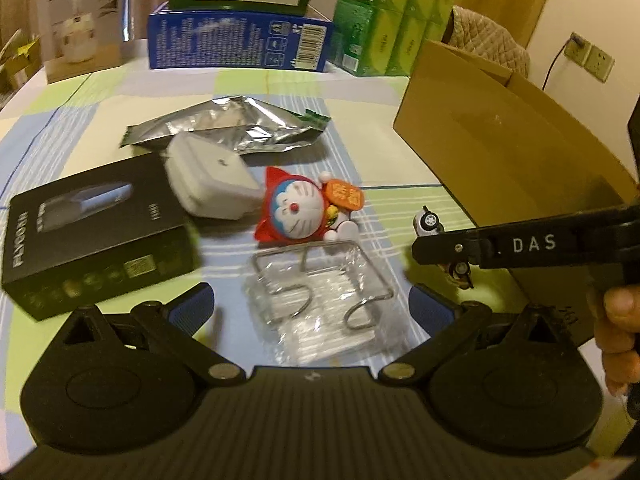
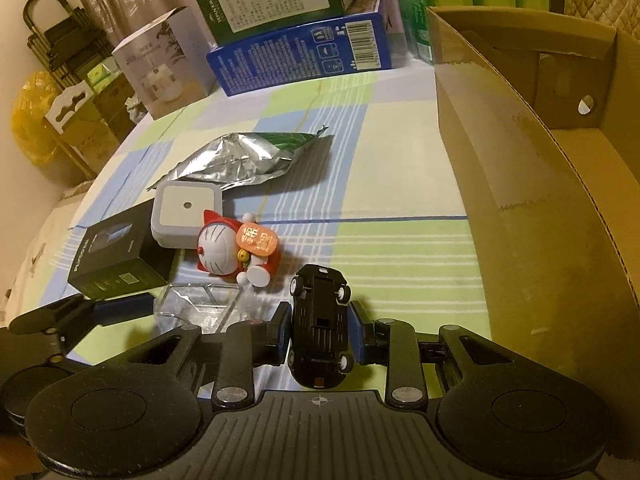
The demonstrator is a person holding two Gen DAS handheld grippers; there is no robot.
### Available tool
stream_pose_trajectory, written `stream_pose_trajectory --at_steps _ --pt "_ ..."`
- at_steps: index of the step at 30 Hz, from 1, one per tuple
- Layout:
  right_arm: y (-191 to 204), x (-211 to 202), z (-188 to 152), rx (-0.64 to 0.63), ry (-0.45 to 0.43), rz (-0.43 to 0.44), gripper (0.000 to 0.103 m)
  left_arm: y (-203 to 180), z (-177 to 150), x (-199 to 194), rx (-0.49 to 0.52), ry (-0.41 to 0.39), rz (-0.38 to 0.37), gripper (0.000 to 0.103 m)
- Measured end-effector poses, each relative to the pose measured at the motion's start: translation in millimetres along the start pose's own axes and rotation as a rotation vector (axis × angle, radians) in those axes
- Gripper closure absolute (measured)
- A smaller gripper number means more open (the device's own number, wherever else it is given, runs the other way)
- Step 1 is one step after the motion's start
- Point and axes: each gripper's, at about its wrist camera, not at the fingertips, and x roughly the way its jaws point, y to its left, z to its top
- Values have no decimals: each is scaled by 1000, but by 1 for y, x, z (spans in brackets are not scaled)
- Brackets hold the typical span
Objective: Organize objects
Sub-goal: 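Grasp the black toy car with the right gripper while the left gripper grasps the clear wrapped wire holder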
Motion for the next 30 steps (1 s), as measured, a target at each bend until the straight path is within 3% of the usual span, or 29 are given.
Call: stream_pose_trajectory --at_steps 8,10,19,30 --pt "2 0 -3 -11 6 5 76 -13 2 13 60 19 59 34" --pt "6 0 -5 -24 8 8 76 -11 0 9 49 26 56 38" --pt "16 -13 -14 -33 -13 35 76 -10 -8 -20 7 55 116 40" --pt "34 -76 -44 -18 -57 36 76 -23 -7 -81 -51 8 125 40"
